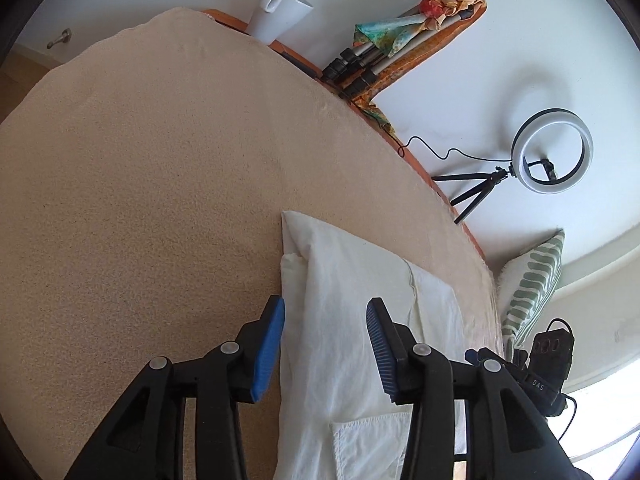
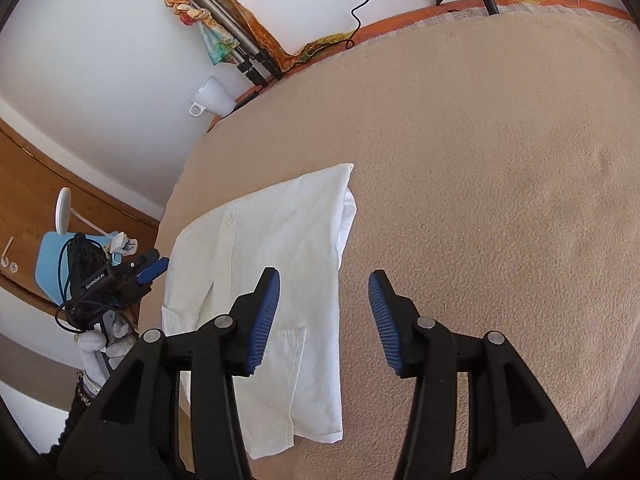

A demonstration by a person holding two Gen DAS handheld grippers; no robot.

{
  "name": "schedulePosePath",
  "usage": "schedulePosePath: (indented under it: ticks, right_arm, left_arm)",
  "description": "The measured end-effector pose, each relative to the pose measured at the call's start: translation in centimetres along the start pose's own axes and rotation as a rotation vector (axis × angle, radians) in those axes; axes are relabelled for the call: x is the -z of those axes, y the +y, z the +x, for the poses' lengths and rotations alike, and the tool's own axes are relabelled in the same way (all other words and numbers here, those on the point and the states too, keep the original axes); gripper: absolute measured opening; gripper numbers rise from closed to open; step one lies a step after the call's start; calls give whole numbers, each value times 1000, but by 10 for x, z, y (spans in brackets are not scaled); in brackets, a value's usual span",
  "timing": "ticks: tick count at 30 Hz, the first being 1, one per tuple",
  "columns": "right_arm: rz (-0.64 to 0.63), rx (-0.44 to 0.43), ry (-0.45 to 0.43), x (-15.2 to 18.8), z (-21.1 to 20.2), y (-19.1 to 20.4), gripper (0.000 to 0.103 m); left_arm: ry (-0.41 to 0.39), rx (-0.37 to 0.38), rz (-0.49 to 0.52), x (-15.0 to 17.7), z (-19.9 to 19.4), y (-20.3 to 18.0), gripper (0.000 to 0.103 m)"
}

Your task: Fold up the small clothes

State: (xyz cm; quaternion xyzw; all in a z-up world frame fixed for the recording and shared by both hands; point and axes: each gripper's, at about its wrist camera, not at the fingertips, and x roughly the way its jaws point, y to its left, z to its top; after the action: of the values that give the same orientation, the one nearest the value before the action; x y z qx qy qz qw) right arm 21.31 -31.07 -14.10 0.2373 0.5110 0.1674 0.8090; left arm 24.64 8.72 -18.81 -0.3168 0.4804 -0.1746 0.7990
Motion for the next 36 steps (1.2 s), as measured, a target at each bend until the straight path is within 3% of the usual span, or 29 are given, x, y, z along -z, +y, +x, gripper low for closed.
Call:
schedulePosePath:
  ticks: [2, 9, 14, 18, 23, 26, 32, 36]
  right_arm:
    - [15, -7, 17, 5, 5, -4, 49]
    - [18, -17, 67, 12, 19, -9, 49]
    - [5, -12, 79, 13, 28, -8, 49]
    - [11, -19, 81, 8, 29, -10, 49]
    - [27, -56, 97, 4, 27, -17, 49]
    - [21, -76, 110, 7, 26, -18, 49]
    - [9, -109, 121, 11, 31, -14, 49]
    - [26, -148, 130, 13, 38, -12, 42]
  left_arm:
    - [-11, -7, -23, 0, 3, 2, 43]
    - [-1, 83, -102, -24, 18, 10, 35]
    - [-34, 128, -169, -42, 25, 21, 11]
    - [-100, 19, -99, -42, 14, 16, 10]
    - [-55, 4, -88, -21, -6, 17, 48]
    - [-9, 5, -68, -5, -12, 14, 55]
    - [48, 36, -97, 16, -4, 15, 55]
    - [55, 54, -97, 22, -2, 10, 52]
